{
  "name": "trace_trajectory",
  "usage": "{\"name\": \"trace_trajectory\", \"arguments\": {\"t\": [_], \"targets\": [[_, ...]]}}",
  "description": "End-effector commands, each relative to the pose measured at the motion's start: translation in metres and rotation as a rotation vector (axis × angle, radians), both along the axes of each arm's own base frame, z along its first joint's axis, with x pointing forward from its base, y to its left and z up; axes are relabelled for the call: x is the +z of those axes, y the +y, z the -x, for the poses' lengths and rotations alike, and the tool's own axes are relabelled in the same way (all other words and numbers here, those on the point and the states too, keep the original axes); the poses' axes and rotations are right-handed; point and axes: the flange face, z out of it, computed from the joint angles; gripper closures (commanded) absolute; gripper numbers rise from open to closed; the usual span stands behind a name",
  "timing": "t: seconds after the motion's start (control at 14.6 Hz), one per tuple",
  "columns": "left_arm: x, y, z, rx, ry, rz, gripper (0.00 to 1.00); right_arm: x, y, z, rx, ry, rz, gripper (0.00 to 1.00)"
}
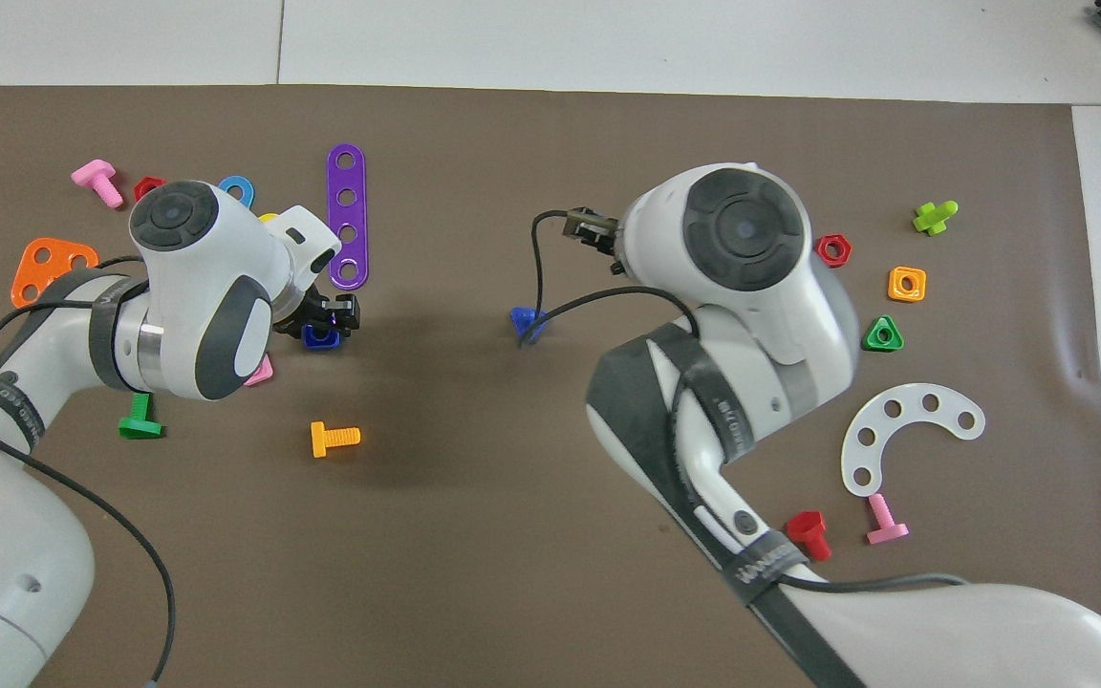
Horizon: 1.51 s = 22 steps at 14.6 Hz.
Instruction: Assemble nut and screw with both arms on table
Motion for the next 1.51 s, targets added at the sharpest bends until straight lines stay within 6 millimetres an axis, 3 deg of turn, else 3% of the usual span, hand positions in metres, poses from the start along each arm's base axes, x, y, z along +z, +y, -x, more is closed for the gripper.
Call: {"name": "trace_trajectory", "arguments": {"t": [0.0,0.14,0.27,0.48,0.62,1.1,1.44], "targets": [[0.013,0.001,-0.01,-0.024,-0.042,-0.004,0.31,0.041,-0.089,0.005,0.045,0.014,0.055,0.0],[0.015,0.001,-0.014,-0.025,-0.055,-0.001,0.31,0.071,-0.142,0.018,0.085,0.059,0.048,0.0],[0.006,0.001,-0.008,-0.044,-0.038,-0.005,0.31,0.097,-0.18,0.034,0.099,0.095,0.042,0.0],[-0.002,0.0,-0.003,-0.064,-0.022,-0.016,0.32,0.116,-0.203,0.058,0.16,0.18,0.045,0.0],[-0.004,0.0,-0.001,-0.072,-0.015,-0.025,0.32,0.112,-0.223,0.064,0.158,0.234,0.01,0.0],[-0.012,-0.003,0.009,-0.083,0.01,-0.033,0.35,0.109,-0.239,0.07,0.179,0.258,0.022,0.0],[0.001,-0.005,-0.003,-0.097,-0.019,-0.031,0.55,0.112,-0.246,0.075,0.197,0.292,0.036,0.0]]}}
